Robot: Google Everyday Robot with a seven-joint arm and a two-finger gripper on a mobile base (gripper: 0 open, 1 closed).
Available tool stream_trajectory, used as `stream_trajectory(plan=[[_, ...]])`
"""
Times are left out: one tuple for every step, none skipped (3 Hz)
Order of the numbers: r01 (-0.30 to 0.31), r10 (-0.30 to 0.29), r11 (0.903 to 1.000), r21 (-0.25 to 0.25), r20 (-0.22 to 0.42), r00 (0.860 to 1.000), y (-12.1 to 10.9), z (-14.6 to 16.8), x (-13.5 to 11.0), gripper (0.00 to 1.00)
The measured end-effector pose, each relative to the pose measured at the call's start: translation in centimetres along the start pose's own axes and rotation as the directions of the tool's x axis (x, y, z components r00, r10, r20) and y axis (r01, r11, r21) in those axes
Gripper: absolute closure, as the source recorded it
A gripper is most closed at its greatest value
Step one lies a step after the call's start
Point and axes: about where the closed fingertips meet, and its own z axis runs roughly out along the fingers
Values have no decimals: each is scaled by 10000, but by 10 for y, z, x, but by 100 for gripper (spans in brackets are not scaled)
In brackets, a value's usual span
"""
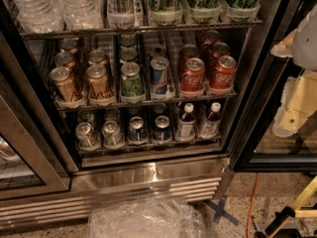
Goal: Pick green can from top shelf of fridge
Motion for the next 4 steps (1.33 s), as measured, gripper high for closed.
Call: stream_trajectory(plan=[[0, 0, 10000, 1, 1, 10000, 0, 0, 0, 0], [-129, 124, 9997, 198, 222, 9997, -2, -2, -5, 0], [-617, 574, 9963, 597, 722, 9957, -6, -2, -18, 0], [-1522, 1371, 9830, 1023, 1413, 9804, -14, -3, -30, 0]])
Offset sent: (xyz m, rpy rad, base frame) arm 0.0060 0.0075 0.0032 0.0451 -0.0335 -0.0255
